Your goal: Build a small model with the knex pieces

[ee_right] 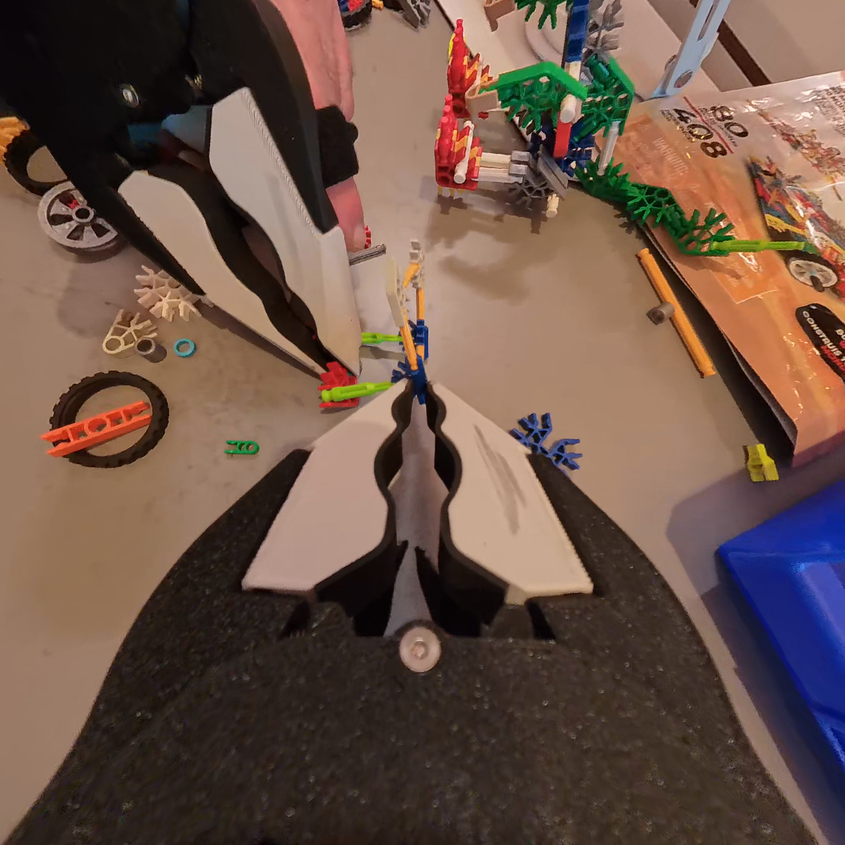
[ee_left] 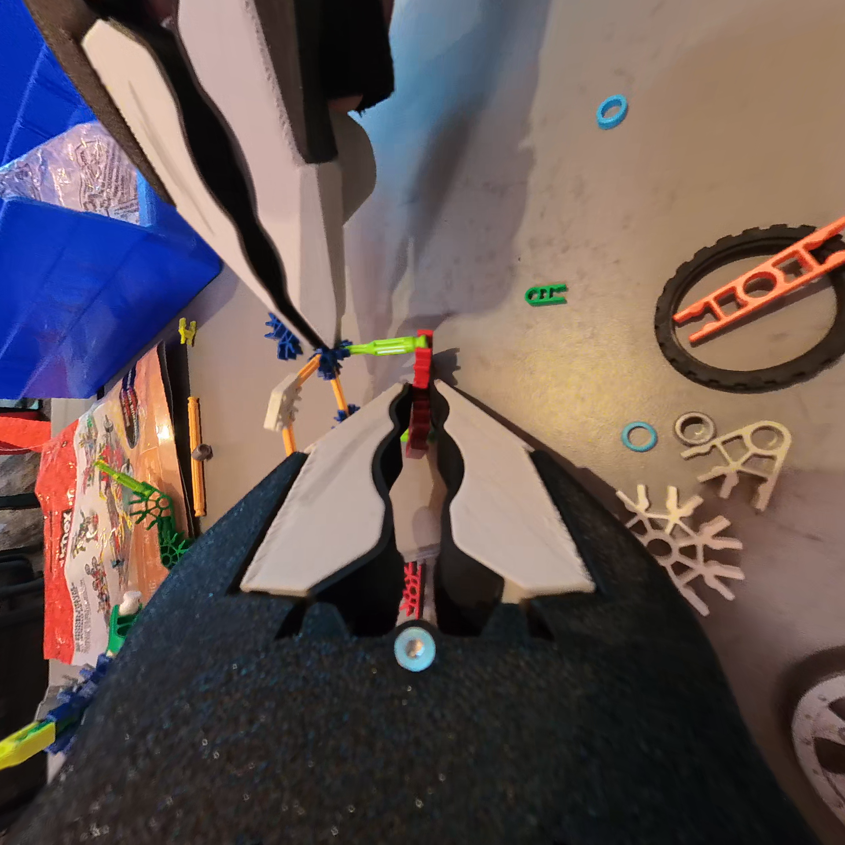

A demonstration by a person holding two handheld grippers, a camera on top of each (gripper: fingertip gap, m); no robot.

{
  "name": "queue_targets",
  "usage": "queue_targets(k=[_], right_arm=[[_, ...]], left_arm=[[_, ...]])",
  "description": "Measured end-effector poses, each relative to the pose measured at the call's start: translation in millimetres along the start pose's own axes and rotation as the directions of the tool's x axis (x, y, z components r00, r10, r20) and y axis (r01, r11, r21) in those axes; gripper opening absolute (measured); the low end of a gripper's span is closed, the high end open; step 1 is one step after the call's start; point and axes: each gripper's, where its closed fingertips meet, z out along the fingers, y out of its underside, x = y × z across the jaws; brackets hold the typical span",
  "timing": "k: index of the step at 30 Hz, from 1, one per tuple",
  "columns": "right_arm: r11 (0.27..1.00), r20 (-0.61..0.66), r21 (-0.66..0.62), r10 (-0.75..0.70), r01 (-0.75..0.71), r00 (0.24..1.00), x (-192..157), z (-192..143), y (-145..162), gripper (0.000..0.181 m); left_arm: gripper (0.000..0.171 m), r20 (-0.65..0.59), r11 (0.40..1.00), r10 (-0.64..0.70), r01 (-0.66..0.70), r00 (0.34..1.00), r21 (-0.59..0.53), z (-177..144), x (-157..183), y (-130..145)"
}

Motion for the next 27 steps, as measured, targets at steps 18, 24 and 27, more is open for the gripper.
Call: queue_targets(k=[18, 24, 27], right_arm=[[1.000, -0.024, 0.023, -0.001, 0.001, 1.000, 2.5, -0.2, -7.1, 0.024], [1.000, -0.041, 0.021, -0.017, 0.018, 0.999, 3.6, 6.6, -8.9, 0.015], [1.000, -0.043, 0.017, -0.020, 0.021, 0.999, 4.3, 6.1, -8.0, 0.015]], left_arm=[[0.010, -0.052, 0.996, -0.094, 0.094, 0.994, 0.002, -7.0, -0.5, 9.0], [0.011, -0.056, 0.995, -0.094, 0.095, 0.994, 0.015, -3.6, 1.7, 4.4], [0.013, -0.052, 0.996, -0.091, 0.092, 0.995, 0.017, -1.5, 1.6, 2.4]])
